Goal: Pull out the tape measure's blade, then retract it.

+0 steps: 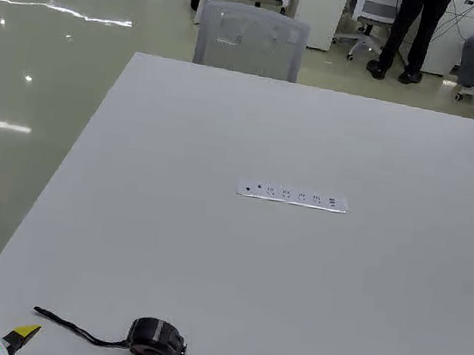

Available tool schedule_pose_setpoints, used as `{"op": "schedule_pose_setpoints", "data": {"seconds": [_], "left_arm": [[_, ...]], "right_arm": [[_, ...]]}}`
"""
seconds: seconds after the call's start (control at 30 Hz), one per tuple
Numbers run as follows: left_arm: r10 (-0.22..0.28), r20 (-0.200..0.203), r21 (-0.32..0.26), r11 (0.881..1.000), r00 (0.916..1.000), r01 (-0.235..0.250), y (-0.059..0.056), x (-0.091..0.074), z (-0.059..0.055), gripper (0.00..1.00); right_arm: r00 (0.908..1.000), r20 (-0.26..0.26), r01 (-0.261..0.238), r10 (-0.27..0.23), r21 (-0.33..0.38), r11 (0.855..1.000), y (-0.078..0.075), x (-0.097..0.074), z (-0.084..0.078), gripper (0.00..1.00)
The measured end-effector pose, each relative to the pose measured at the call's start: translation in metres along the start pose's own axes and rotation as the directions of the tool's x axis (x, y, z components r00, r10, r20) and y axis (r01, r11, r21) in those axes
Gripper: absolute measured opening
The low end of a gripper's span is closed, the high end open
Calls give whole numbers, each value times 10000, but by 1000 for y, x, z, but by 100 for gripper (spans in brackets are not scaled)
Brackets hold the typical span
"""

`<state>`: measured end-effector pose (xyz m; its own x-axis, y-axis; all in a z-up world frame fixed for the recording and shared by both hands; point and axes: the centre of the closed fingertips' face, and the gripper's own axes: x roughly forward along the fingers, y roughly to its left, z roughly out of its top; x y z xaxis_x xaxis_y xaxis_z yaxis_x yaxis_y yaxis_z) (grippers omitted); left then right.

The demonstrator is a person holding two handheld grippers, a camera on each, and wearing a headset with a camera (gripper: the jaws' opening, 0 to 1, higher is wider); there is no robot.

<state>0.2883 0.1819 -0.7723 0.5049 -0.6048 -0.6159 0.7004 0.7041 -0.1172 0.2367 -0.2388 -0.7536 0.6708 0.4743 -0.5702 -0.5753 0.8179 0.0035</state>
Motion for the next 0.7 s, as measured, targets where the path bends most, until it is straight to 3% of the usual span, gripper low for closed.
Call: {"op": "schedule_pose_setpoints", "data": {"seconds": [0.03,0.07,0.1,0.23,0.47,0.5,0.7], "left_arm": [[-34,-67,79,10000,10000,34,0,1,0,100],[-79,-65,881,9961,9999,85,0,5,8,100],[-221,-101,1172,9928,9997,231,-2,8,10,100],[-665,-542,1914,9786,9963,757,-7,18,19,100],[-822,-714,2188,9710,9941,960,-9,23,22,98],[-1533,-1379,3340,9229,9785,1916,-23,42,33,98],[-1786,-2052,3975,8833,9623,2487,-29,59,39,98]], "right_arm": [[10000,-30,-43,42,-18,10000,0,1,0,94],[9995,-14,-305,305,-8,9995,4,5,5,92],[9994,62,-346,346,-71,9994,5,7,8,92],[9967,154,-784,792,-485,9957,12,19,21,92],[9946,130,-1019,1028,-582,9931,17,25,26,91],[9752,-44,-2206,2214,-1093,9692,43,52,42,90],[9523,-342,-3042,3031,-1796,9355,69,80,55,88]]}}
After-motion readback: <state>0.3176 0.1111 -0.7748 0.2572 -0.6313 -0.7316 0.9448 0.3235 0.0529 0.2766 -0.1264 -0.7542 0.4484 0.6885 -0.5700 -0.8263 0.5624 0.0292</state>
